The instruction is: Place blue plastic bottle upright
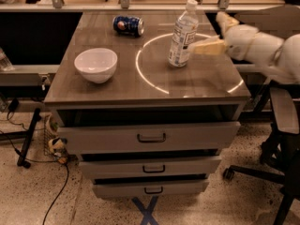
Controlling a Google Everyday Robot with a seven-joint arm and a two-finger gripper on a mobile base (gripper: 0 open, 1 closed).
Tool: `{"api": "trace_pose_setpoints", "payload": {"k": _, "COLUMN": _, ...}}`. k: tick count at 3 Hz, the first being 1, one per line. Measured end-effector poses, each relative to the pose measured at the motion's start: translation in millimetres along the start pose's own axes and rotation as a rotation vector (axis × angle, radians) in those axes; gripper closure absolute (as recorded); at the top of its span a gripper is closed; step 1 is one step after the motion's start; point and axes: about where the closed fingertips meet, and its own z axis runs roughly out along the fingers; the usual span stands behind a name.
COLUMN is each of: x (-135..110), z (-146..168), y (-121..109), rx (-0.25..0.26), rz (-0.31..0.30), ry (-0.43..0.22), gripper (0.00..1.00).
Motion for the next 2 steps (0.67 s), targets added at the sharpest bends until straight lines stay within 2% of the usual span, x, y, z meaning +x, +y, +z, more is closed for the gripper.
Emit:
{"api": "trace_pose_setpoints", "payload": {"k": 1, "x": -18, "z": -57, "y": -35, "rx": 0.092, "rz": -0.044, "ry": 0.064, "gripper": 0.00}}
{"api": "trace_pose_setpoints", "payload": {"k": 2, "x": -45, "z": -119, "y": -59, "rx": 0.165, "rz": -0.096, "ry": 0.132, "gripper": 0.00}}
